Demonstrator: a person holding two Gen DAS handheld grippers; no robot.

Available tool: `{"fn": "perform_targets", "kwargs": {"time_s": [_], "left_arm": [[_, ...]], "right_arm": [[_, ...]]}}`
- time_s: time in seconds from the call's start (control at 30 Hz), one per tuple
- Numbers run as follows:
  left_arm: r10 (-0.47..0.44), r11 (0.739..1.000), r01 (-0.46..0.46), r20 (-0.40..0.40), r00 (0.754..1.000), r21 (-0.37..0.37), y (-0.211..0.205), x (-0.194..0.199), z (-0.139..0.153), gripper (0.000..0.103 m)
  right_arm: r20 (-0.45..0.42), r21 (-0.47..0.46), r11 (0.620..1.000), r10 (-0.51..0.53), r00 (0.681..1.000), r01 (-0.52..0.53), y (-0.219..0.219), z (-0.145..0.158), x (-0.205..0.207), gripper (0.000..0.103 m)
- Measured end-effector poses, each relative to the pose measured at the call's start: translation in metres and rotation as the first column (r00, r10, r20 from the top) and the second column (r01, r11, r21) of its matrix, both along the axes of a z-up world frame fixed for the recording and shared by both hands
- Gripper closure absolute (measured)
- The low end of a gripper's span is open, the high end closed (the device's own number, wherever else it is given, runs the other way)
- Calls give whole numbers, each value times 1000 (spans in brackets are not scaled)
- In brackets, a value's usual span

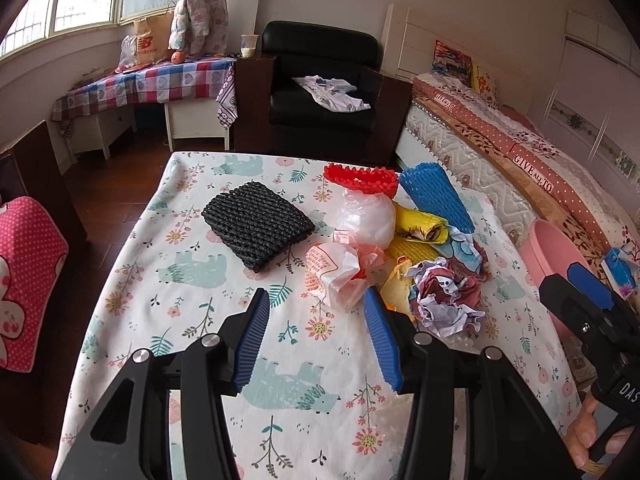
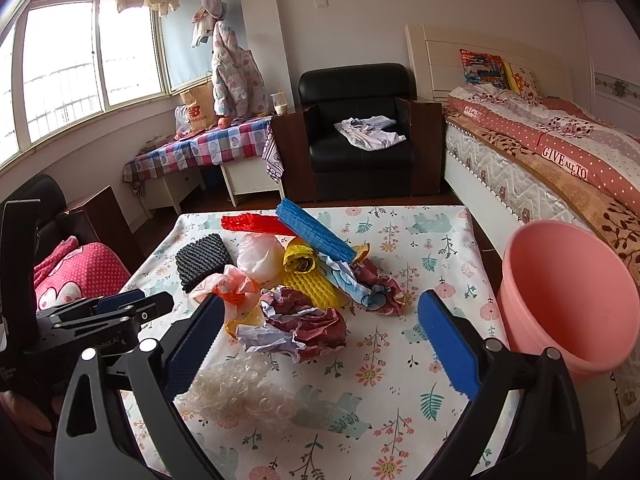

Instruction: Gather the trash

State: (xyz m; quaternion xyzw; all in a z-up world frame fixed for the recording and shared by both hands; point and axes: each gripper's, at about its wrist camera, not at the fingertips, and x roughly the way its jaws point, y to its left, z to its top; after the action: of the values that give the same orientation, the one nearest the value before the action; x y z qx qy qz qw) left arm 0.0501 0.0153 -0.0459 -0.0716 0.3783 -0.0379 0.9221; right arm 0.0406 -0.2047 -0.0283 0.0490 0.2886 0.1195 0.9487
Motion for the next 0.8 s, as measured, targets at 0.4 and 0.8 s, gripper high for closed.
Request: {"fn": "perform_targets", "kwargs": {"time_s": [0.4,0.8], "left_arm": [[0,1000,3,-90,996,23,-15,46,-25,57],[-38,999,38,-41,998,0,-12,40,-16,85]], "right_arm": [[-25,25,1000,5,1000,-4,-14,-5,21,10],[-14,22,998,67,998,-67,-3,1,59,16]]}}
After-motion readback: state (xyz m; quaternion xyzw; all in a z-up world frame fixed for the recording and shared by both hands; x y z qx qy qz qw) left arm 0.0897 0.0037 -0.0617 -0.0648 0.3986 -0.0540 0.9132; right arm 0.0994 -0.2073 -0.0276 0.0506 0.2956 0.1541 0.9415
